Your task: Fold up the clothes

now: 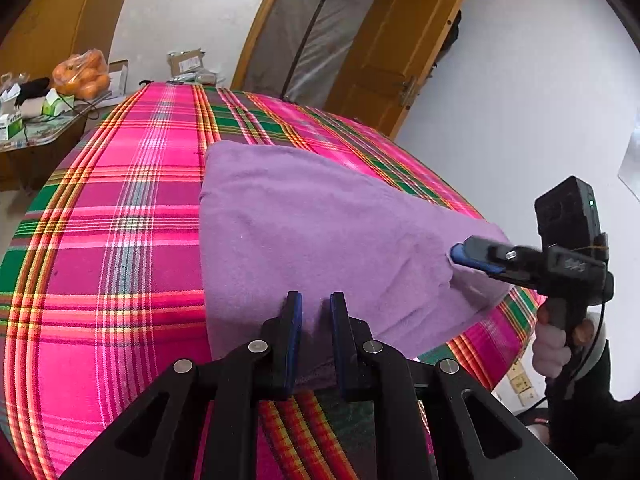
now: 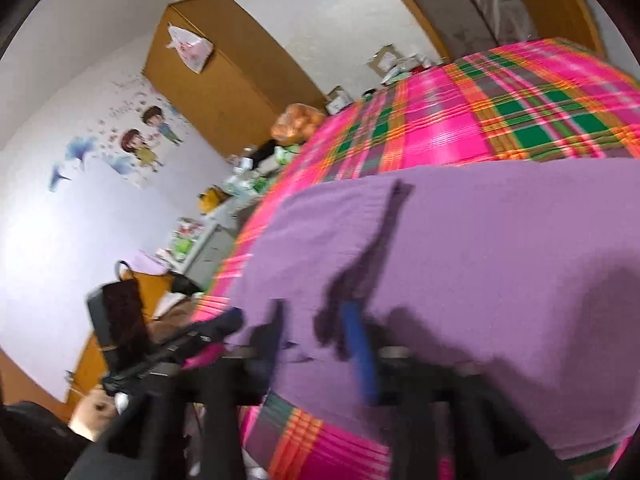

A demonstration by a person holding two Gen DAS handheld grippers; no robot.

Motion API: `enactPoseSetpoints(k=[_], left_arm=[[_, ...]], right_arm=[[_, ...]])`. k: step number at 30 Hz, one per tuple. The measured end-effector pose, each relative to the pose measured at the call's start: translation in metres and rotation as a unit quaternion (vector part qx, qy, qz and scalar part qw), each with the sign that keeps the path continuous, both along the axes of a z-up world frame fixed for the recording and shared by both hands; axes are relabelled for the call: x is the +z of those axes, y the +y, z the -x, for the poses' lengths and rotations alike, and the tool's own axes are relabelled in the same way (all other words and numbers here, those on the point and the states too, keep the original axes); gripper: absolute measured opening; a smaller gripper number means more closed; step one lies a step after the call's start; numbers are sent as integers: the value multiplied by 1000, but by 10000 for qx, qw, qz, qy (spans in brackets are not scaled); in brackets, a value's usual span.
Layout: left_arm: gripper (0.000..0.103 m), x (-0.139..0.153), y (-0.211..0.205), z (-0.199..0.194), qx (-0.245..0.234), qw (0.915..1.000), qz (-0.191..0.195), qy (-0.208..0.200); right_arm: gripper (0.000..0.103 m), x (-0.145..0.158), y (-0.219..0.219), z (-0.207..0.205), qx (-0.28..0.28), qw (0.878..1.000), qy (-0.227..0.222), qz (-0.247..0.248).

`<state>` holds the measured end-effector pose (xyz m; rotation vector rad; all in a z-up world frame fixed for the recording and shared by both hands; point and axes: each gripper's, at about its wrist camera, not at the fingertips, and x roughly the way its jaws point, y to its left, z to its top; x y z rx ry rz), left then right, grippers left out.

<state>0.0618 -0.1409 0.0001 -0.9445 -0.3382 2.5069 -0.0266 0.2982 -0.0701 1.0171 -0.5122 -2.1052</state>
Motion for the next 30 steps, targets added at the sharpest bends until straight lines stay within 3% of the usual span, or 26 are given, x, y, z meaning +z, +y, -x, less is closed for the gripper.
enactPoseSetpoints(k=[3,7,10,15,21,25,28,30], left_arm=[[14,-1,-1,0,-6,10000,-27,-5],[14,-2,-1,0,-10,10000,-26,4],[14,-3,-3,-2,-19,10000,-22,4],[14,-1,-2,-3,-94,10000,-19,-2],[14,0,-2,-4,-131,9999,-16,-15],[14,5,-6,-8,-98,9999,6,64],[14,7,-12,-5,28,10000,-7,89],[14,7,-16,-3,122,9999,-5,80]], right_arm=[[48,-10,-12,8,30,9995,-258,-195],[21,-11,-22,8,53,9988,-163,-461],[17,-7,-22,5,44,9987,-62,-498],[16,3,-16,-2,64,9991,89,-408],[19,-11,-9,0,-20,9992,-199,-351],[19,11,-3,-11,-278,9982,349,-410],[19,26,-12,-22,-141,9964,789,-282],[19,22,-27,-26,20,9961,823,-314]])
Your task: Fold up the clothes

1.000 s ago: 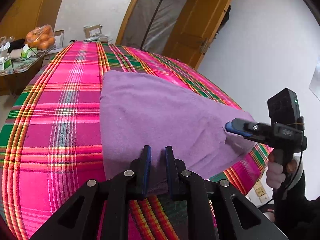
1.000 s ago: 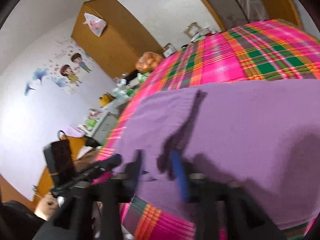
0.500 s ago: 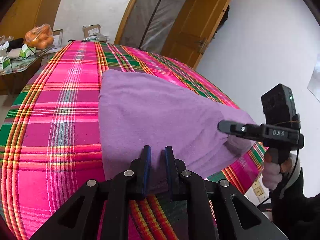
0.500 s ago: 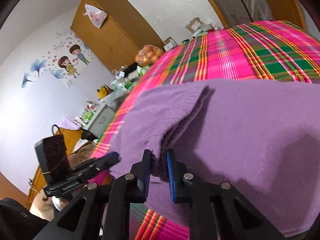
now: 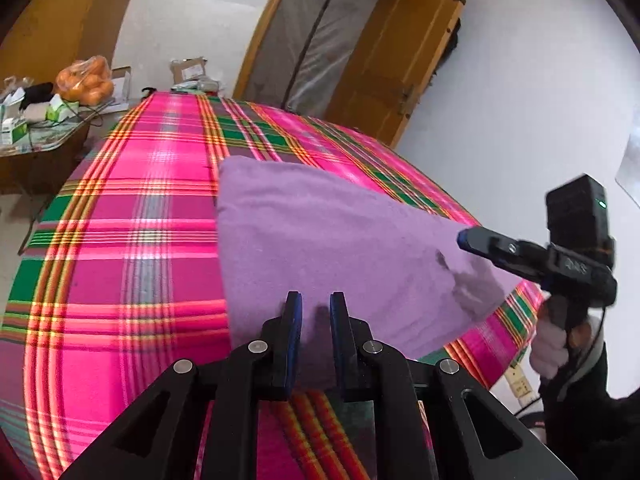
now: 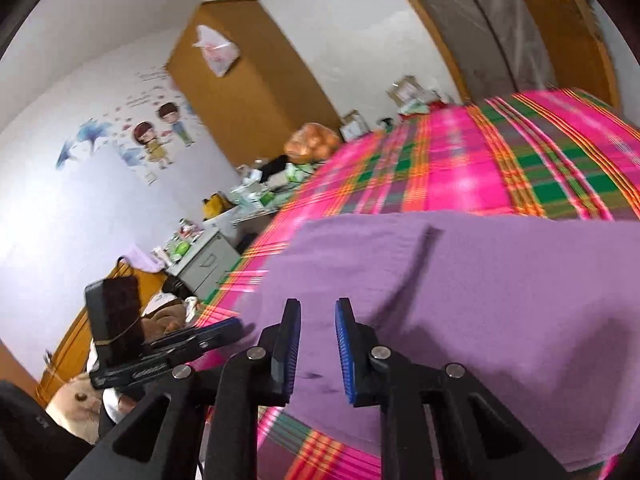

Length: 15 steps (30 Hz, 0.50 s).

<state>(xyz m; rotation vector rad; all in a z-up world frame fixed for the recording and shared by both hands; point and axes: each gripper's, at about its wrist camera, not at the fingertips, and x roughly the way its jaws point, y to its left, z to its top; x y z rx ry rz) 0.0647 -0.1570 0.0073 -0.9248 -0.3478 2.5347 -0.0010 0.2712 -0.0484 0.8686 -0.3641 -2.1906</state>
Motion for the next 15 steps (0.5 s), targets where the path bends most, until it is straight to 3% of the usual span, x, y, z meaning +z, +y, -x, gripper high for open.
enactPoseSetpoints(k=[3,4,5,7,9,11,15], left_arm=[[14,-4,-4,1,78,9999,30,-75],[14,-5,-5,1,81,9999,35,-82],[14,-6,-5,0,61,9999,51,-93],[14,-8,-2,-1,-3,9999,85,-103],[14,-8,2,-3,-53,9999,141,-61],[14,-7,3,-2,-124,9998,109,-65],[14,0,4,6,-171,9997,141,-61]], right_arm=[[18,-19,-21,2,132,9992,-260,-267],[3,-25,-22,4,67,9988,-275,-391],[0,-29,-17,6,-1,9989,-358,-310],[0,-33,-5,11,-86,9983,-573,-22],[0,-32,-5,11,-101,9981,-603,-60],[1,-25,-10,8,-107,9985,-503,-210],[4,-9,-16,7,-45,9996,-268,-65]])
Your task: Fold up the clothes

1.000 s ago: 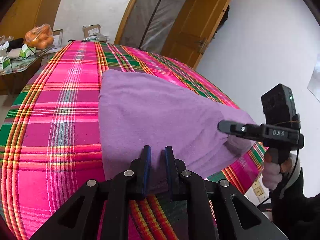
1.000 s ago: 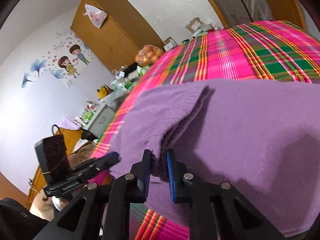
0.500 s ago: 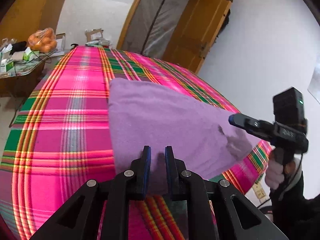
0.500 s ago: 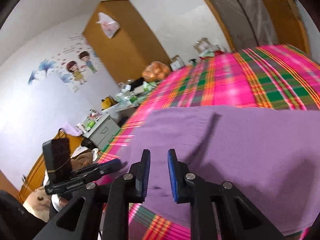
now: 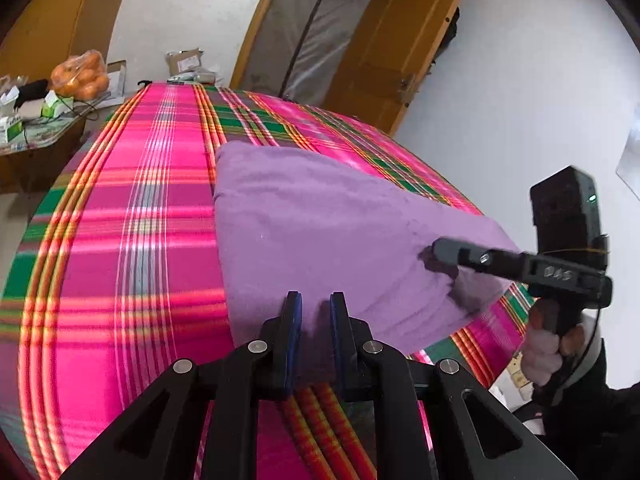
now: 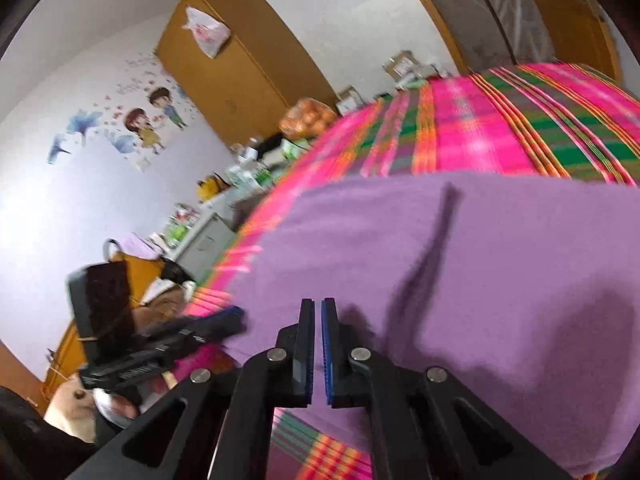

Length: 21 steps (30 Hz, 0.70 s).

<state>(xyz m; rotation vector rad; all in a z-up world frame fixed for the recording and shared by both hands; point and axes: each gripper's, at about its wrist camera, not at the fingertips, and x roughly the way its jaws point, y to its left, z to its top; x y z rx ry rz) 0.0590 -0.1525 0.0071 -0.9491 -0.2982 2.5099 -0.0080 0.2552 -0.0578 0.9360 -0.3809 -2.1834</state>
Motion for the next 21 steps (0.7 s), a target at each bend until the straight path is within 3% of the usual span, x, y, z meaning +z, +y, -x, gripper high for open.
enactPoseSetpoints(k=[4,7,9,16,21], left_arm=[[14,12,-1,21,99,9999,103,73],[14,6,2,42,220,9986,429,-210],[14,3,2,48,174,9982,450,-355],[14,34,7,73,193,9982,570,-43],[14,34,15,124,250,9964,802,-147]], right_arm=[[4,-11,-4,18,-321,9986,-318,-261],[0,-26,16,29,-489,9954,-799,196],[0,-23,25,29,-593,9945,-825,235],[4,3,15,43,-627,9959,-616,198],[4,-9,-1,84,-655,9924,-1007,263]])
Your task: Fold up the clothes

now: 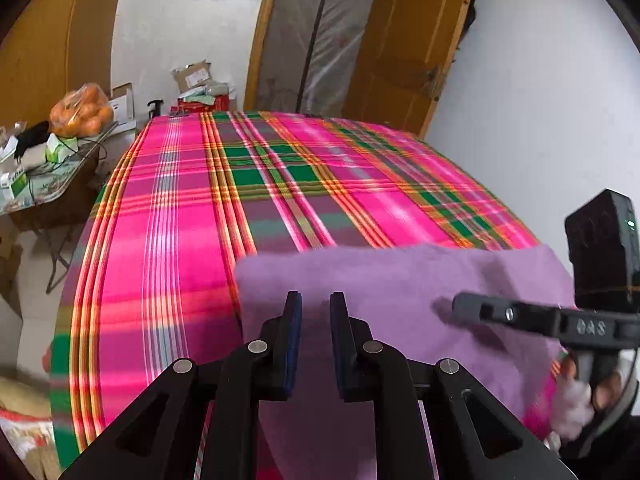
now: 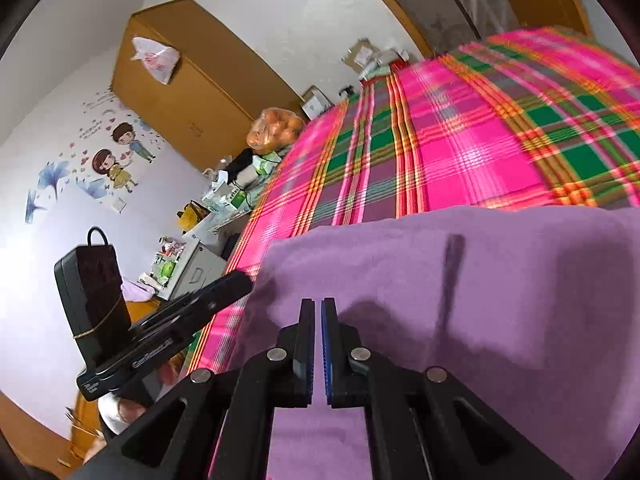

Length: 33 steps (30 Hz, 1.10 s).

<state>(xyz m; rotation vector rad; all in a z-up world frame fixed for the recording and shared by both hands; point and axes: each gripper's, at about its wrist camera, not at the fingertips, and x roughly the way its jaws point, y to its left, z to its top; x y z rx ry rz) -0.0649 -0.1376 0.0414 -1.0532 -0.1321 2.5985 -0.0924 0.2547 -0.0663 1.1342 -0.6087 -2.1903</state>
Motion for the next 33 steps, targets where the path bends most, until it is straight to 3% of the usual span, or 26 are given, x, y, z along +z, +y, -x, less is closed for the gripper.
enactPoseSetpoints(k=[2,5,11,15,18,22,27,33], left_arm=[[14,-7,0,16,40,9999,61,-143],[14,-18,-3,30,55,9994,-25,-339],[15,-5,-9,28,163,9996,-206,-58],[14,-22,-6,47,153,9991,-147,-380],[15,-16,-10,41,214,9989,-232,-345],[15,-7,-11,5,132,9992,-339,-161],[15,-13,4,-47,-155,9987,-489,-59],[15,-26,19,-86,-78,9993,-352,58]], right_arm=[[0,-14,11,19,-312,9991,-274,-5],[0,-31,37,33,-634,9937,-642,665],[4,-24,41,33,-626,9943,-448,734],[0,-32,43,41,-685,9931,-628,718],[5,-20,43,28,-597,9959,-337,595],[6,-8,37,-5,-74,9987,86,489],[7,-10,18,-51,454,9976,513,-94],[3,0,12,-77,372,9913,1009,-763]])
